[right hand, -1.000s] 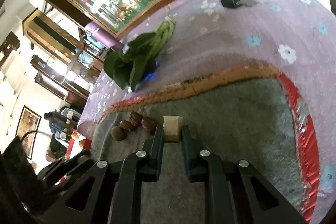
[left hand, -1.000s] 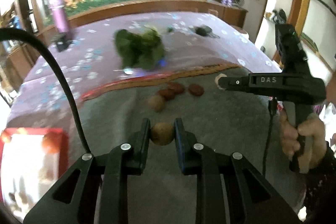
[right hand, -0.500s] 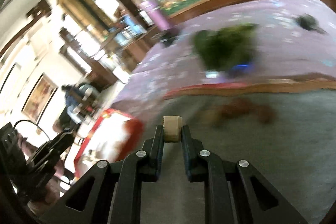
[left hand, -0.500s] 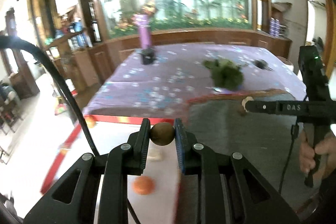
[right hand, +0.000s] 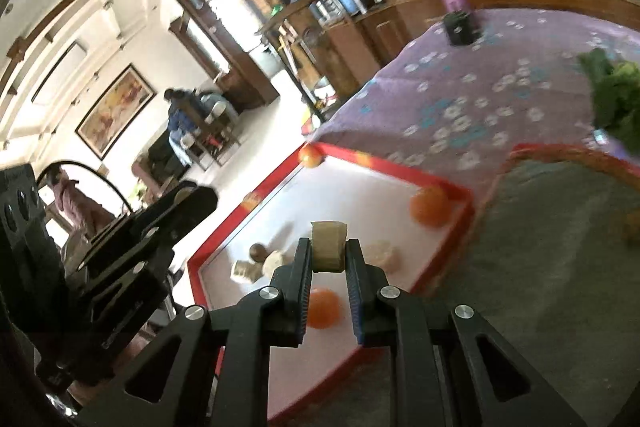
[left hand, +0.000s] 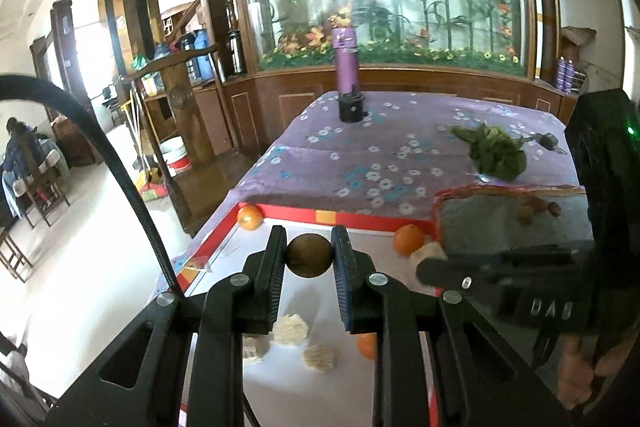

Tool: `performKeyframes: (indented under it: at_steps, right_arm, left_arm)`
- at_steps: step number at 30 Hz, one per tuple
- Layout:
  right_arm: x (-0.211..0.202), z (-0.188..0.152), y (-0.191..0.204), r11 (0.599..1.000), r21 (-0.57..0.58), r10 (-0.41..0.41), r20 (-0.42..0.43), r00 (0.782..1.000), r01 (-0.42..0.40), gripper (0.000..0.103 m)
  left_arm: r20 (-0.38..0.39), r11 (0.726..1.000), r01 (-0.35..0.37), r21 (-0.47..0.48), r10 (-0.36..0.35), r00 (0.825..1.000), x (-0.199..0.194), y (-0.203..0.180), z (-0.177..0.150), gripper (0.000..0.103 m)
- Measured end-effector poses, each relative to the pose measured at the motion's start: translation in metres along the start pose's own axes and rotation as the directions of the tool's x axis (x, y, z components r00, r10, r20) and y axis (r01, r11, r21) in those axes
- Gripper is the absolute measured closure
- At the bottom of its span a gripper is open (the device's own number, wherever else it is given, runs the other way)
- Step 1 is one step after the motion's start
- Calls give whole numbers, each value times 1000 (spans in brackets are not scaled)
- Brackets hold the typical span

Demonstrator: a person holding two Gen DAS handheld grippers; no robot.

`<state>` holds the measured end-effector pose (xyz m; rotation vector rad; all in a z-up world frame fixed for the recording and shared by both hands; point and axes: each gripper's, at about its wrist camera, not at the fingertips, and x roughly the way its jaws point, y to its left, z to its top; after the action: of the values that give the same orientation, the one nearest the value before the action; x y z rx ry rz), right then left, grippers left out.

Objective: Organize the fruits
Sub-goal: 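Carry cube and kiwi over the white tray while both grippers open to release them, then move both open grippers back over the kiwis and dates on the mat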

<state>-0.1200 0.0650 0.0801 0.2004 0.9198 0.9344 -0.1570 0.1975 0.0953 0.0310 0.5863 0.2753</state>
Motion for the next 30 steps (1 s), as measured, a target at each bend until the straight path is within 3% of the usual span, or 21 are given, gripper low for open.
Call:
performKeyframes:
  at_steps: [16, 21, 24, 27, 30]
  right_arm:
    - [54, -23, 19, 1000, -20, -1, -105, 994, -1, 87]
    - [52, -23, 29, 998, -32, 44, -109, 993, -48, 83]
    - [47, -20, 31, 996, -29, 76, -86, 993, -79, 73]
    - [35, -19, 27, 996, -19, 84, -51, 995, -85, 72]
    - [22, -19, 18, 998, -15, 57, -22, 998, -57, 71]
  left_arm:
    - [-124, 999, -50, -22, 47, 991, 42, 36, -34, 83]
    - [-158, 994, -114, 0, 112, 981, 49, 40, -39, 81]
    - [-175, 991, -134, 10, 134, 975, 50, 40, -40, 63]
    - [-176, 989, -149, 19, 150, 973, 47, 39, -40, 47]
    - [-169, 989, -149, 25, 151, 974, 44, 34, -37, 44]
